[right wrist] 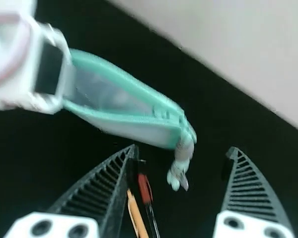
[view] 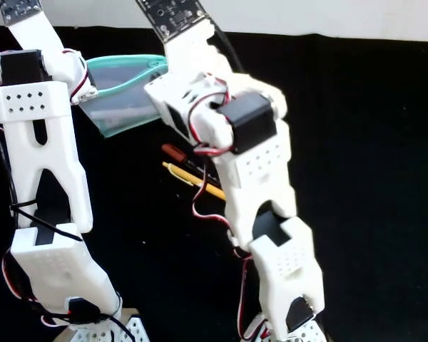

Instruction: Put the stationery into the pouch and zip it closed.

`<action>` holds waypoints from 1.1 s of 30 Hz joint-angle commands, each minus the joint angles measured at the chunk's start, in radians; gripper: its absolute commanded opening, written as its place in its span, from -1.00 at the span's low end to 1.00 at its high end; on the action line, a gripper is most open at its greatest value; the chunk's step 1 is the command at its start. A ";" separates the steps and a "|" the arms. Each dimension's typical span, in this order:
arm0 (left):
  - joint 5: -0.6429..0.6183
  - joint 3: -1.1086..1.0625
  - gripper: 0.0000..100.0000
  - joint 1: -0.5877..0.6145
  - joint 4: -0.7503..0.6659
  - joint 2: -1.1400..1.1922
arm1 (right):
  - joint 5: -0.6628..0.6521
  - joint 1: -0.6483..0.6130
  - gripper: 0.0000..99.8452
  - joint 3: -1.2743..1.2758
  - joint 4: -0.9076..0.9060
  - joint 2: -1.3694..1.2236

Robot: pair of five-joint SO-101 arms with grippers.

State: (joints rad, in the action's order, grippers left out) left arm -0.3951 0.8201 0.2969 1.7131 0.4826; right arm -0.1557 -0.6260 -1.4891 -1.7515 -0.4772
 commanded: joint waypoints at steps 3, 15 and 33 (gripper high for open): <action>0.003 -0.012 -0.99 0.015 -0.018 0.042 | -0.040 0.016 -0.47 0.298 -0.012 0.143; 0.003 -0.012 -0.99 0.015 -0.018 0.042 | -0.203 0.015 -0.47 0.714 -0.008 0.222; 0.003 -0.010 -0.99 0.015 -0.018 0.056 | -0.281 0.021 -0.47 1.159 0.193 0.226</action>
State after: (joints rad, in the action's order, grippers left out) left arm -0.3951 0.8201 0.2969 1.7131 0.4841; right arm -0.4242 -0.6214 -0.3705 -1.6134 -0.3161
